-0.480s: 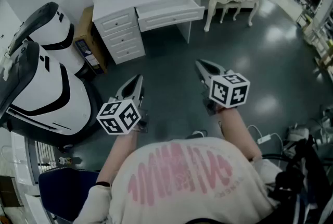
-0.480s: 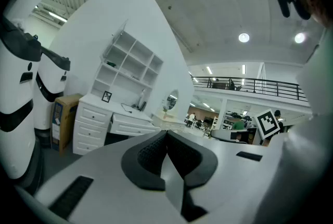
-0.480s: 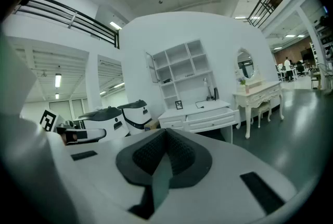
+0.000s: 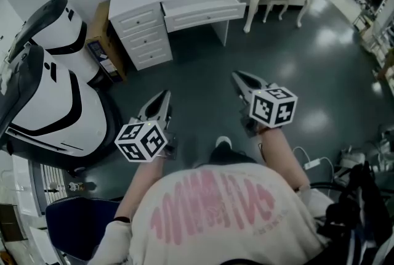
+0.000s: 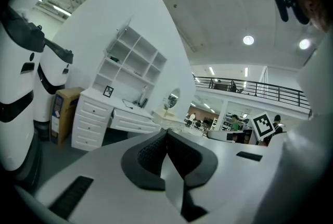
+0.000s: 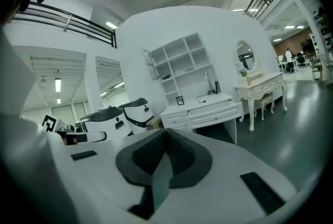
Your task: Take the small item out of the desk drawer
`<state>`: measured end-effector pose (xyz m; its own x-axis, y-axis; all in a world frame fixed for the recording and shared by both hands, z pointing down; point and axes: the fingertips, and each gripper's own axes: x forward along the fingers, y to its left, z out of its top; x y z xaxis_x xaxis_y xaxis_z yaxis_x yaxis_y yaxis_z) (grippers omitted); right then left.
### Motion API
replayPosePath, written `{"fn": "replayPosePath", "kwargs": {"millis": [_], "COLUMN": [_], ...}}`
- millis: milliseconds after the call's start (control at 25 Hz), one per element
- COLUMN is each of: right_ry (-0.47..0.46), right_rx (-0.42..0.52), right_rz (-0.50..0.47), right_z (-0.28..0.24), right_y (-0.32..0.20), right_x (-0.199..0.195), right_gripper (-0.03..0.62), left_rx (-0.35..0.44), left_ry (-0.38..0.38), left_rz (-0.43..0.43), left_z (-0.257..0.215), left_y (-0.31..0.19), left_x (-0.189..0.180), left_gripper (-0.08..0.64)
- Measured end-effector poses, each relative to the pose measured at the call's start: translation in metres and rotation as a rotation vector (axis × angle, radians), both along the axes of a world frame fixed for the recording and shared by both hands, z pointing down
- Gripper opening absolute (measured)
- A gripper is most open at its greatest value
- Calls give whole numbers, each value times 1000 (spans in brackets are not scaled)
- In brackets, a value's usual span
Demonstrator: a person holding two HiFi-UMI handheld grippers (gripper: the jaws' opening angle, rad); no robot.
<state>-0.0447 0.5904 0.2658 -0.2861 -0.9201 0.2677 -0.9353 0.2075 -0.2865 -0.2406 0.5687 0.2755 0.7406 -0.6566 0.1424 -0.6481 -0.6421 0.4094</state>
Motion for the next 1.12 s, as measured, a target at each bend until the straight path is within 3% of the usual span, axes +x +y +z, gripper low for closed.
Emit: {"fn": "replayPosePath", "kwargs": {"millis": [200,560,880,1120], "right_ry": [-36,-34,7,-23], "right_rx": [-11,-52,32,77], "right_rz": [2,-18,-94,-155], "right_z": [19,33,-4,-15], "right_y": [-43,-178,-300,-352], "right_x": [10,62,110,123], "right_gripper": [18,18,18,18], "left_rx": [-26,-67,-19,7], "left_ry": [-3,12,71,68], "left_rz": [-6,-61,-136,-176], "left_z": [16,25,5,1], "left_y": [-31,-148,-267,-318], "left_x": [6,39,82,103], "left_gripper": [29,29,29,29]}}
